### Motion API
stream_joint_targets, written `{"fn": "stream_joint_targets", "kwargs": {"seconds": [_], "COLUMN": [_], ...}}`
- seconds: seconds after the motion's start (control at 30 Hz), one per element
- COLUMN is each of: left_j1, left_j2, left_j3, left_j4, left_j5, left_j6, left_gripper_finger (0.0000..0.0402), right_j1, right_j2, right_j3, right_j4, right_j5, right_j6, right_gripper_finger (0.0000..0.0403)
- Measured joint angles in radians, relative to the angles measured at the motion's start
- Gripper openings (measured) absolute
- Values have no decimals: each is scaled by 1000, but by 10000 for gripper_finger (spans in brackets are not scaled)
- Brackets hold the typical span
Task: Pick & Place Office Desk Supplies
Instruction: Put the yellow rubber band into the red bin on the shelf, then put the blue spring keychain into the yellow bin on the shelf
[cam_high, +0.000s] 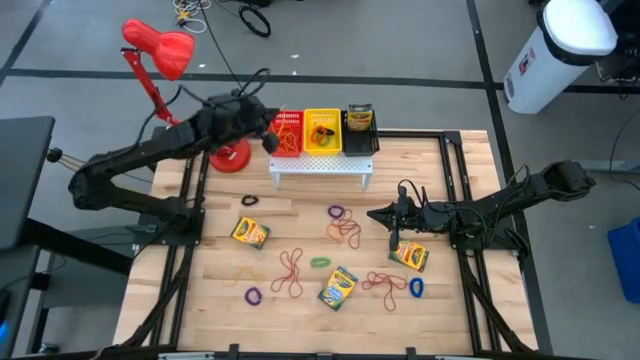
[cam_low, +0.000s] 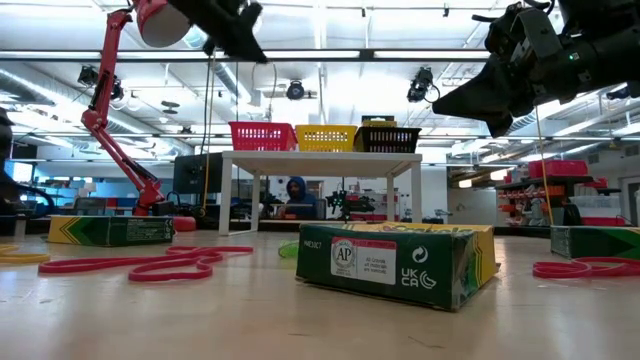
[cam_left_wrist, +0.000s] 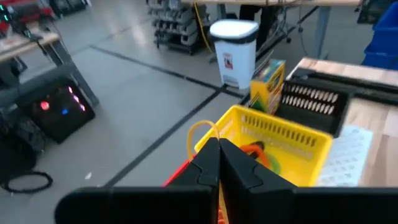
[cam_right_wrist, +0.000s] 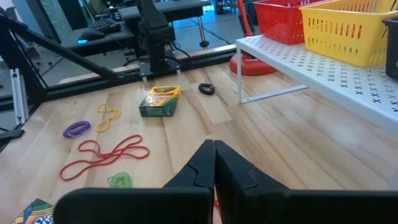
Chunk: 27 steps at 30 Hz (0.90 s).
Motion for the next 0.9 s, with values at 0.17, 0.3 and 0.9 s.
{"fn": "stream_joint_targets", "kwargs": {"seconds": [0.17, 0.3, 0.9], "left_j1": [60, 86, 84], "left_j2": [74, 128, 131], "left_j3": [0, 0, 0], "left_j4": [-1, -1, -69], "left_j5": [26, 42, 67], "left_j6": [-17, -45, -65], "left_gripper_finger": [5, 7, 138], "right_j1": [0, 0, 0], "right_j2": [0, 0, 0], "right_j3": [0, 0, 0], "right_j4": [0, 0, -1], "right_j5": [0, 0, 0], "right_j6": [0, 0, 0], "right_gripper_finger": [5, 5, 5]}}
